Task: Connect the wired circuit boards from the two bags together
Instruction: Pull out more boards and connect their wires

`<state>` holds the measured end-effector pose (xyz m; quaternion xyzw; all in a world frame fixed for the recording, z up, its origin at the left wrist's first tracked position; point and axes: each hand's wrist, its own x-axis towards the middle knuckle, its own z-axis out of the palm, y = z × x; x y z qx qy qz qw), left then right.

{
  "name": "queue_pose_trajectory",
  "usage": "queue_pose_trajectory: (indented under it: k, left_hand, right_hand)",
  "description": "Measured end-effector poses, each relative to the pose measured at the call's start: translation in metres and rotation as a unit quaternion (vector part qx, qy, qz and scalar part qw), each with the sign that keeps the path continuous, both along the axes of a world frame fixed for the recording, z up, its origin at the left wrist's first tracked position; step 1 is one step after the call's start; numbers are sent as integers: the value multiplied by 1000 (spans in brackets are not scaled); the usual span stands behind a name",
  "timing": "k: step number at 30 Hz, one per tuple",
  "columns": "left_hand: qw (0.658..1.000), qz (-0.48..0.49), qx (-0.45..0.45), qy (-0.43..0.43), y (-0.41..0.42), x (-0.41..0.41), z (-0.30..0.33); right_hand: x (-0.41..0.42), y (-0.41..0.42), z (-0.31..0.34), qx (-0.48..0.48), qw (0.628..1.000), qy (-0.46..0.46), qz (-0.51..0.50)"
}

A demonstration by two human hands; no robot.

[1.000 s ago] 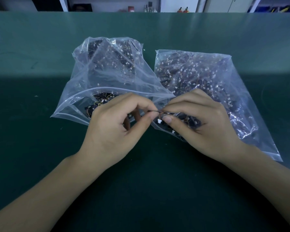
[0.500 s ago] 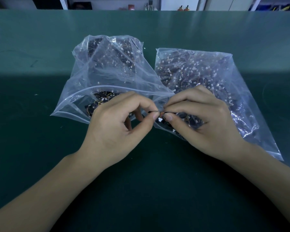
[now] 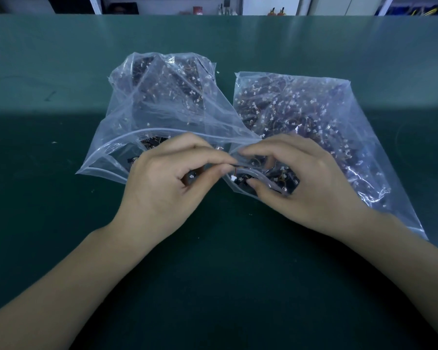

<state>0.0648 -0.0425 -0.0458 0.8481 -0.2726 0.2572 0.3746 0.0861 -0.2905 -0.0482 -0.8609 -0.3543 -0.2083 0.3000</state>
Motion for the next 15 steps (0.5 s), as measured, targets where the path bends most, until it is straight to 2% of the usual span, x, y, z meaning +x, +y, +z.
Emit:
queue_pose_trajectory:
  k: [7,10,15]
  left_hand:
    - [999,4,33,-2,2,-1,-1]
    - [997,5,79,-5,1,-2,-2]
    - [985,91,127,-74,-9,-1,1]
  right_hand:
    - [-3,1,0,43,999,-1,-10]
    - [-2,0,-3,77,997,-7,-23]
    - [-4,3,-1,86,995,-40,-2]
